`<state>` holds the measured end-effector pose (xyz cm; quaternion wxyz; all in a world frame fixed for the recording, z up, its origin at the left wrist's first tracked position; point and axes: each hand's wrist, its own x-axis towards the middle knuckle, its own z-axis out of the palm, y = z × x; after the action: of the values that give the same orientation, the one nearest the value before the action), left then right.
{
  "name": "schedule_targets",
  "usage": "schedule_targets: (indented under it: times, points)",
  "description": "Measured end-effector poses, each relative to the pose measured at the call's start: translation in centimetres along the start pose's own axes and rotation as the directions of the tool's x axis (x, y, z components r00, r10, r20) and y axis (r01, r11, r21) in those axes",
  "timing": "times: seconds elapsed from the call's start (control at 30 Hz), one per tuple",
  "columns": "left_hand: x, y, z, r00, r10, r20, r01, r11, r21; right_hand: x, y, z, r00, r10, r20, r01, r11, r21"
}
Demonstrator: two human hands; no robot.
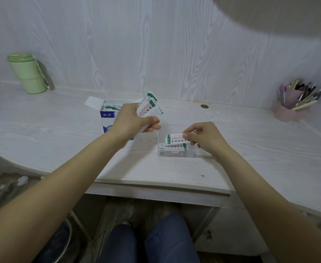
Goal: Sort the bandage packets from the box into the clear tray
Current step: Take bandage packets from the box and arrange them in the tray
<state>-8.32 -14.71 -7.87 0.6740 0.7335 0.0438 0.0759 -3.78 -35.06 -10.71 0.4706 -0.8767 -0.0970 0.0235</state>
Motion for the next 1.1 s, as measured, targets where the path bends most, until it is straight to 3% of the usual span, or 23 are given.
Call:
schedule_targets:
  times: [0.23, 0.4, 0.6, 0.67, 0.73, 0.83, 0.97, 1.1]
  points:
    - [0.2, -0.3, 0.4, 1.0, 0.006, 0.018, -0.006, 0.999, 0.035, 0.4, -0.4, 1.4, 0.994, -0.091, 0.063, 0.106, 0.951, -0.29]
    - [0.3, -0.6, 0.3, 0.999, 0.012, 0.04, -0.013, 0.999, 0.043, 0.8, -0.8, 2.2, 0.993, -0.074, 0.095, 0.109, 0.889, -0.444]
    - [0.6, -0.8, 0.3, 0.997, 0.011, 0.072, -0.013, 0.999, 0.038, 0.8, -1.3, 2.3, 0.988, -0.08, 0.13, 0.137, 0.842, -0.522]
    - [0.5, -0.7, 0.3, 0.996, 0.002, 0.087, -0.002, 1.0, 0.005, 0.7, -1.6, 1.9, 0.989, -0.107, 0.098, 0.141, 0.88, -0.454]
    - [0.3, -0.6, 0.3, 0.992, -0.007, 0.122, 0.012, 0.999, -0.04, 0.5, -2.3, 1.4, 0.988, -0.152, 0.006, 0.15, 0.969, -0.195]
    - [0.0, -0.4, 0.7, 0.982, -0.003, 0.191, 0.016, 0.997, -0.07, -0.1, -3.8, 0.7, 0.987, -0.162, -0.005, 0.16, 0.969, 0.187]
    - [-0.3, 0.1, 1.4, 0.968, 0.023, 0.251, 0.0, 0.996, -0.089, -0.3, -4.3, 0.7, 0.988, -0.155, 0.007, 0.146, 0.944, 0.295]
    - [-0.2, 0.2, 1.0, 0.977, 0.002, 0.213, 0.016, 0.996, -0.083, -0.1, -4.1, 0.1, 0.993, -0.108, -0.037, 0.114, 0.926, 0.361]
